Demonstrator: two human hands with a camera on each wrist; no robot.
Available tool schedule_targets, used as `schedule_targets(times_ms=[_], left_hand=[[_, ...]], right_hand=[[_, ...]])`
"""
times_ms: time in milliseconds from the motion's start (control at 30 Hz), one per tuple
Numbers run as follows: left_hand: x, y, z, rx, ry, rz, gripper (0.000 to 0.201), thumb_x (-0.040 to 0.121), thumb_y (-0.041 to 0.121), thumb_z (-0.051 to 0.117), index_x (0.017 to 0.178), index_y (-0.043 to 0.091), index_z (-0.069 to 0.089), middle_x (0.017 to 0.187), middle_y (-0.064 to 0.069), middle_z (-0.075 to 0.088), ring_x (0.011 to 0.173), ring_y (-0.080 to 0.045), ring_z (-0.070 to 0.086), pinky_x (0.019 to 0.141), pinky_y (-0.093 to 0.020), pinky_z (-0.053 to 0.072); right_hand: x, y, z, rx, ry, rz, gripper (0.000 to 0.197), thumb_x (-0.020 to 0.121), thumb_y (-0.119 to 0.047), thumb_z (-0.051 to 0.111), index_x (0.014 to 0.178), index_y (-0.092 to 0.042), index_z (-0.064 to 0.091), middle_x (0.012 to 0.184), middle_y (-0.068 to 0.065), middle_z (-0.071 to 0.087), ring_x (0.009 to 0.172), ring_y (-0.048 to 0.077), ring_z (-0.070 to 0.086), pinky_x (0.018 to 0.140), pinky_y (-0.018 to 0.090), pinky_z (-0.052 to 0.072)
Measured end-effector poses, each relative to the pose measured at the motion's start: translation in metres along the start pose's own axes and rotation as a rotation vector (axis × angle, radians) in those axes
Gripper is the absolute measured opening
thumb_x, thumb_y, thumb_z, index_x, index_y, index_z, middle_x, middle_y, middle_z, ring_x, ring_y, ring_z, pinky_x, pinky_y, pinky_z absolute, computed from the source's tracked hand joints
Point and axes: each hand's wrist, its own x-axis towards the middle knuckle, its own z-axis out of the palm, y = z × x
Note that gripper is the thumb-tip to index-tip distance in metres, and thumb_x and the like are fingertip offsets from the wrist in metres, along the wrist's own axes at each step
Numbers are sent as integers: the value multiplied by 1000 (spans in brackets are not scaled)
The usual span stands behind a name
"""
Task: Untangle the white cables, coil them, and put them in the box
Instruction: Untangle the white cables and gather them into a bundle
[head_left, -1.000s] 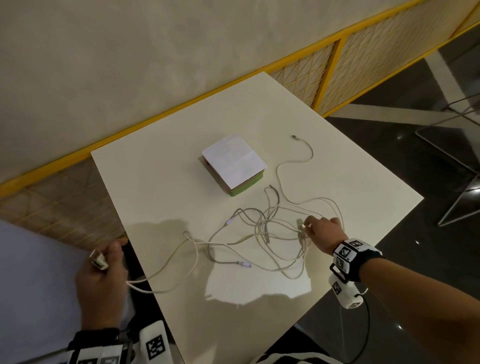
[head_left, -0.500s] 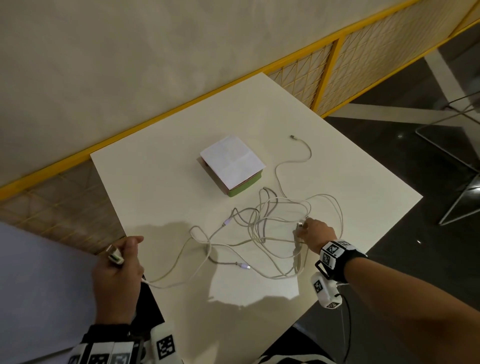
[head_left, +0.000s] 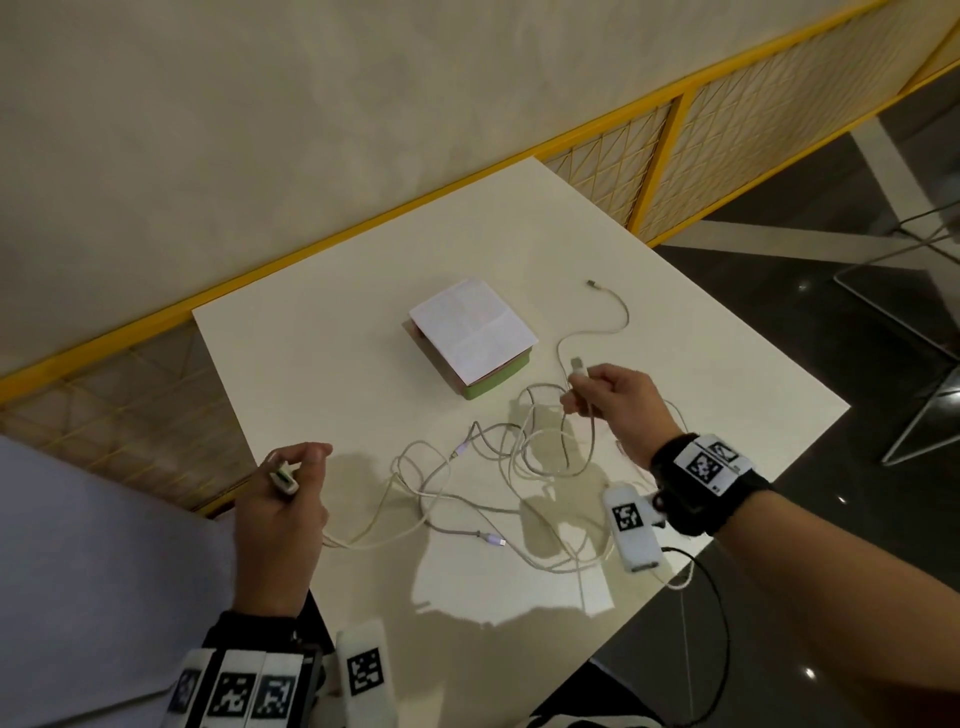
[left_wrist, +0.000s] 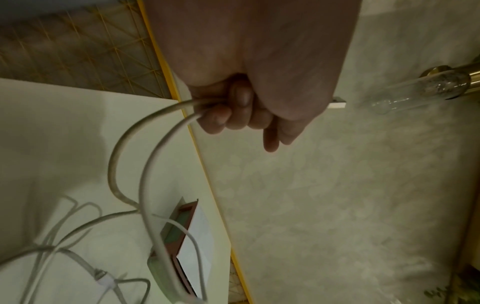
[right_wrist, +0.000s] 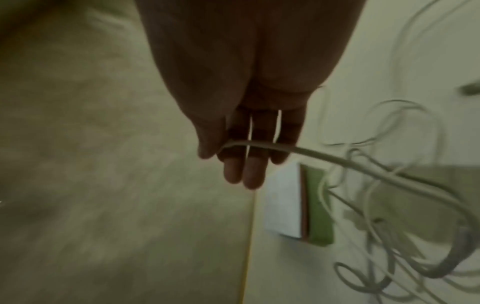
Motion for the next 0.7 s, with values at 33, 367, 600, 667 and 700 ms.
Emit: schedule_targets(times_ms=[33, 367, 600, 667, 700], left_hand=[[1, 0, 3, -9, -18, -7, 21, 98, 16, 48, 84, 18, 62, 37, 12, 37, 34, -2, 27, 38, -17, 23], [-11, 14, 51, -249, -200, -191, 27, 91, 41, 54, 89, 16, 63, 43, 11, 32, 40, -7, 31, 49, -27, 31], [-19, 4, 46, -356, -213, -217, 36, 89, 48, 49, 95, 21, 70, 75, -16, 63, 69, -25, 56, 64, -35, 44], [-19, 0, 47, -353, -189, -235, 35, 96, 42, 42, 90, 18, 68, 70, -13, 61, 68, -22, 56, 64, -33, 43], [-18, -1, 47, -376, -161, -252, 37, 98, 39, 39, 87, 16, 65, 65, -8, 58, 64, -18, 54, 64, -31, 42]], right_hand=[[-2, -14, 6, 6, -55, -26, 16, 91, -20, 58, 82, -8, 63, 59, 7, 65, 48, 19, 56, 58, 32, 49], [-52, -52, 109, -242, -448, -267, 18, 97, -17, 44, 105, -16, 59, 57, -4, 53, 51, 9, 50, 58, 26, 49], [-69, -20, 136, -400, -513, -341, 20, 94, -29, 51, 80, -15, 53, 69, 5, 67, 60, 13, 59, 60, 25, 44], [-68, -14, 136, -478, -522, -381, 26, 93, -34, 50, 76, -15, 51, 65, 4, 63, 57, 14, 53, 57, 25, 40], [-66, -10, 135, -539, -533, -407, 28, 93, -38, 50, 73, -18, 48, 61, 1, 56, 54, 14, 48, 55, 27, 37]])
